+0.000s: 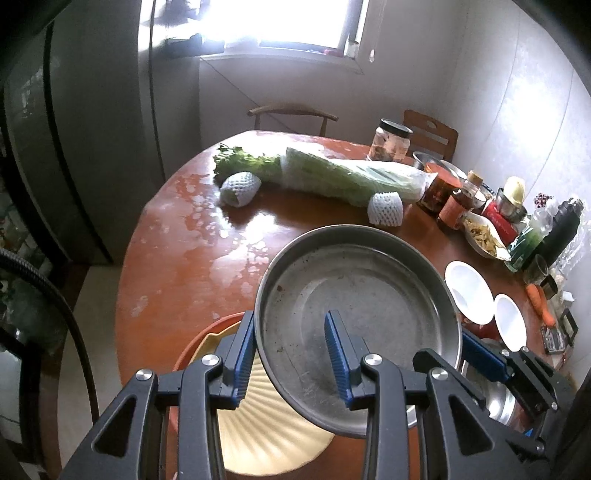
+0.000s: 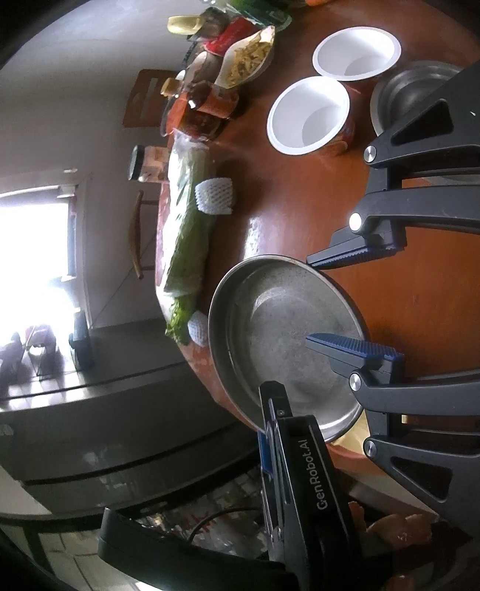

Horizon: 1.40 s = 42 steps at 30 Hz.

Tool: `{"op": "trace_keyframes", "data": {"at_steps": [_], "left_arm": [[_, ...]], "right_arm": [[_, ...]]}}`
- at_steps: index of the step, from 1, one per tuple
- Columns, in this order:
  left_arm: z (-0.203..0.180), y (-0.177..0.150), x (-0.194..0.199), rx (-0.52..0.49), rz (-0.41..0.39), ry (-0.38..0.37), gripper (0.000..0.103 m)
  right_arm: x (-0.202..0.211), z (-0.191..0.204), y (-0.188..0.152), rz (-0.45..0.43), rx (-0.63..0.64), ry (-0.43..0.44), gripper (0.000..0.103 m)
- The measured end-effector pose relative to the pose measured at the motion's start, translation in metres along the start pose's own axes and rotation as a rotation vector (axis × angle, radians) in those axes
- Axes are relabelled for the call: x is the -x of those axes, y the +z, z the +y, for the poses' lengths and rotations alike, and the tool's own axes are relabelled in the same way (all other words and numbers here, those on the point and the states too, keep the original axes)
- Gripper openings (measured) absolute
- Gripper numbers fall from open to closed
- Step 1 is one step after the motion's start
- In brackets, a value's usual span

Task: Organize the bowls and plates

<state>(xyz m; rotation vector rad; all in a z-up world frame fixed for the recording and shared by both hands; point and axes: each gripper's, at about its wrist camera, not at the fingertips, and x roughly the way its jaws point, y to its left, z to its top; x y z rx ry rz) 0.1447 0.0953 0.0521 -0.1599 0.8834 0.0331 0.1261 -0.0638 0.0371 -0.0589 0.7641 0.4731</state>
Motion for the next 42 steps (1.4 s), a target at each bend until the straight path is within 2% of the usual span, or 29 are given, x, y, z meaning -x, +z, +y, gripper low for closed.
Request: {"op": "trace_keyframes", "data": {"at_steps": [10,19,31,42], "left_arm": [[0.02,-0.006,0.031,0.028,-0.059,0.033,0.037],[0.03,-0.021,0.043,0.04,-0.078,0.051,0.037],[0.041,-0.054,0.028,0.074,-0.042,0.063,0.037],[0.051,-0.071,0.011,0.095,-0.004,0.073,0.037]], "right_arm": [[0.013,0.025,0.004,-0.041,0.044,0.037,0.037],[0.021,0.04,-0.002,-0.055,0.074,0.054,0.037],[0.014,0.053,-0.025,-0.027,0.105,0.048,0.037],[0.004,0.061,-0.039,0.005,0.132,0.052,0.037]]}}
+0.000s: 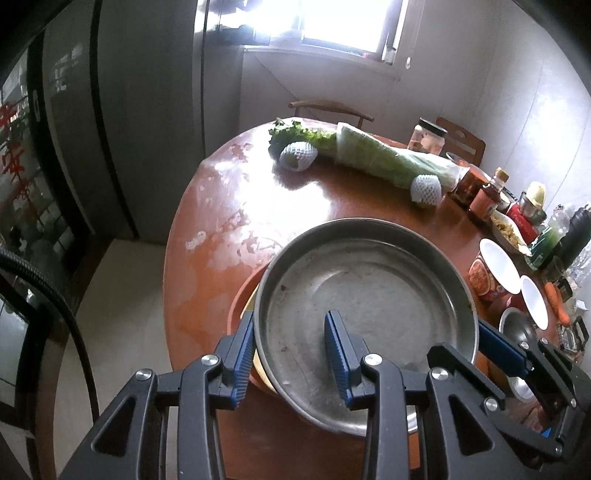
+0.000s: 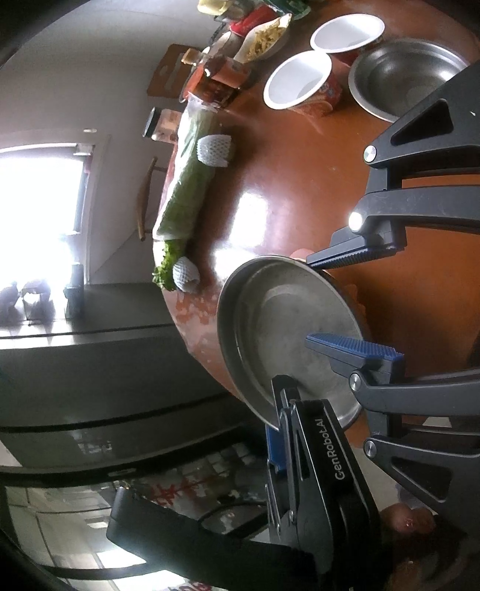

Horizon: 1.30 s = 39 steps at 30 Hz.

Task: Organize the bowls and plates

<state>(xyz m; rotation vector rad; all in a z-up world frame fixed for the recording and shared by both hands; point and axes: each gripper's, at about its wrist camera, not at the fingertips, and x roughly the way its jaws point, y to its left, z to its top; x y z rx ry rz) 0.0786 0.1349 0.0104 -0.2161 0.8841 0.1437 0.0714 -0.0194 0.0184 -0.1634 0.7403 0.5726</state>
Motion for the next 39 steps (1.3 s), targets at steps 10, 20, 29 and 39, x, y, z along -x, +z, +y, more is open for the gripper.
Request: {"op": "trace_keyframes", "data": {"at_steps": [10,20,29,39], "left_arm": [[-0.006,-0.008,-0.015,-0.01,0.021,0.006,0.037],[-0.007,-0.015,-0.026,-0.006,0.039,0.018,0.037],[-0.005,-0.017,-0.032,-0.008,0.041,0.024,0.038],[-0.002,-0.017,-0.04,-0.01,0.05,0.028,0.038]], "right_arm": [[-0.01,-0.008,-0.01,0.027,-0.019,0.006,0.038],[-0.019,-0.013,-0.016,0.051,-0.023,0.021,0.038],[-0.024,-0.013,-0.017,0.058,-0.022,0.025,0.038],[-0.036,-0.011,-0.015,0.077,-0.011,0.012,0.038]]}}
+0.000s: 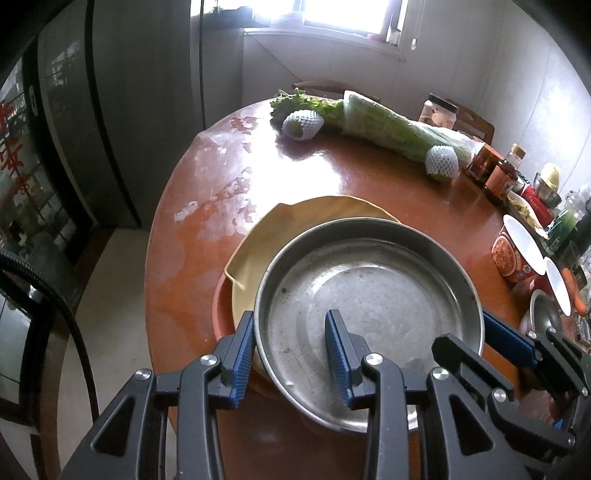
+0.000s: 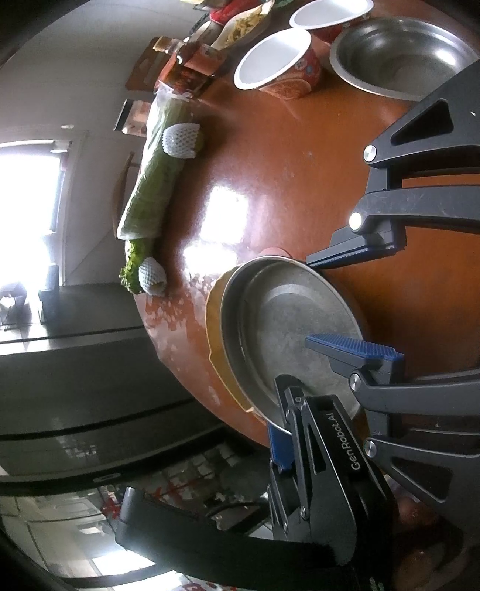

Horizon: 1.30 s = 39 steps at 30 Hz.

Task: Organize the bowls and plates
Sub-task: 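Lower the grey metal tray onto the yellow shell plate with the left tool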

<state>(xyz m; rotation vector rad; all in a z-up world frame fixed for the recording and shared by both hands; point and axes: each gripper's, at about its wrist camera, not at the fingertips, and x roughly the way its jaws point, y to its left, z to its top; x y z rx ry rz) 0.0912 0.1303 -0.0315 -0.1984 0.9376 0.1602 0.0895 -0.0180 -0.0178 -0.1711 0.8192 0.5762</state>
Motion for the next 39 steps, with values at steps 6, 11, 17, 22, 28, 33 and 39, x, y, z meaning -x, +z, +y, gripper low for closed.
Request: {"op": "trace_keyframes", "data": {"at_steps": [6,11,17,22,28,33,39], "left_arm": [[0.005,0.003,0.001,0.004,-0.016,0.016,0.038],[0.008,0.007,-0.001,0.001,-0.019,0.024,0.038],[0.011,0.007,0.0,0.019,-0.033,0.02,0.038],[0.013,0.007,0.0,0.02,-0.036,0.023,0.038],[0.014,0.006,0.002,0.031,-0.041,0.02,0.038],[0.016,0.006,0.007,0.034,-0.055,0.032,0.038],[0.019,0.004,0.012,0.032,-0.073,0.036,0.038]], "right_arm": [[-0.009,0.002,0.005,0.0,0.01,-0.006,0.038],[-0.016,0.004,0.009,-0.001,0.018,-0.009,0.038],[-0.023,0.004,0.013,-0.006,0.024,-0.009,0.038],[-0.028,0.004,0.015,-0.011,0.03,-0.014,0.038],[-0.033,0.005,0.017,-0.012,0.035,-0.021,0.038],[-0.036,0.007,0.017,-0.002,0.044,-0.025,0.038],[-0.039,0.011,0.016,0.004,0.057,-0.024,0.038]]}}
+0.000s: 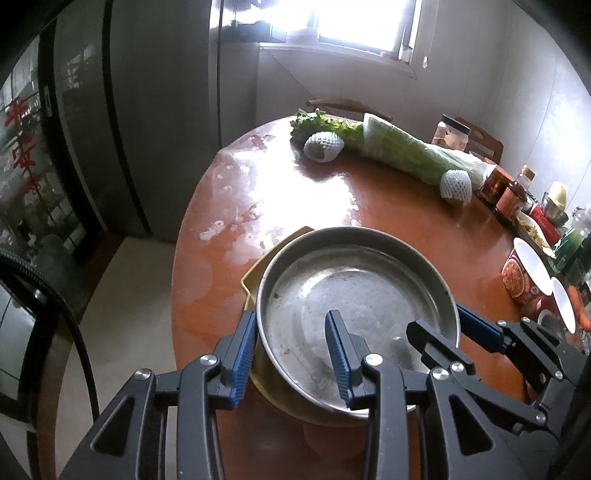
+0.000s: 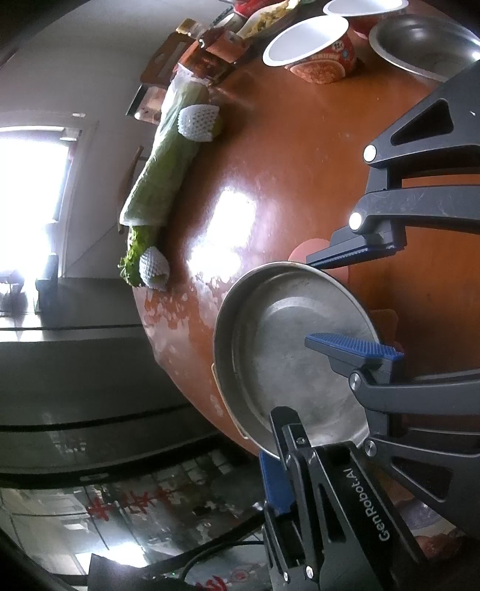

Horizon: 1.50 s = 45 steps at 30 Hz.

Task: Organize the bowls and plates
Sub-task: 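Lower the grey metal tray onto the yellow shell plate with the left tool, then open the left tool to release the tray and withdraw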

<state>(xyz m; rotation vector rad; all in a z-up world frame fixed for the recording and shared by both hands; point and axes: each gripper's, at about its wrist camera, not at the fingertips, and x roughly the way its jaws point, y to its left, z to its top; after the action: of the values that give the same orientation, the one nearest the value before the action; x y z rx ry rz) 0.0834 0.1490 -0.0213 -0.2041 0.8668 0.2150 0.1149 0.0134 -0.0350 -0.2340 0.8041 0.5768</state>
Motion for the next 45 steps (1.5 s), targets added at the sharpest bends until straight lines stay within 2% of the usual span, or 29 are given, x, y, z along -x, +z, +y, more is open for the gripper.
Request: {"op": "trace_keyframes", "data": {"at_steps": [8,15,17,25,28,33,45], "left_arm": [[0.003,0.002,0.014,-0.001,-0.047,-0.026,0.043],[0.011,0.003,0.024,-0.013,-0.102,0.038,0.043],[0.014,0.003,0.027,-0.022,-0.123,0.051,0.05],[0.028,0.008,-0.005,0.041,-0.019,-0.014,0.051],[0.03,0.007,-0.017,0.062,0.022,-0.062,0.051],[0.028,0.006,-0.026,0.065,0.046,-0.109,0.051],[-0.006,0.008,-0.032,-0.004,0.068,-0.139,0.05]], "right_arm": [[-0.004,0.002,-0.001,0.013,0.007,0.001,0.039],[-0.005,0.003,-0.002,0.013,0.007,0.0,0.039],[-0.005,0.003,-0.002,0.015,0.005,0.001,0.039],[-0.005,0.003,-0.002,0.021,0.0,0.003,0.04],[-0.005,0.003,-0.003,0.021,0.003,0.003,0.04],[-0.004,0.003,-0.004,0.02,0.002,0.006,0.04],[-0.002,-0.009,-0.008,0.035,-0.022,-0.031,0.04]]}}
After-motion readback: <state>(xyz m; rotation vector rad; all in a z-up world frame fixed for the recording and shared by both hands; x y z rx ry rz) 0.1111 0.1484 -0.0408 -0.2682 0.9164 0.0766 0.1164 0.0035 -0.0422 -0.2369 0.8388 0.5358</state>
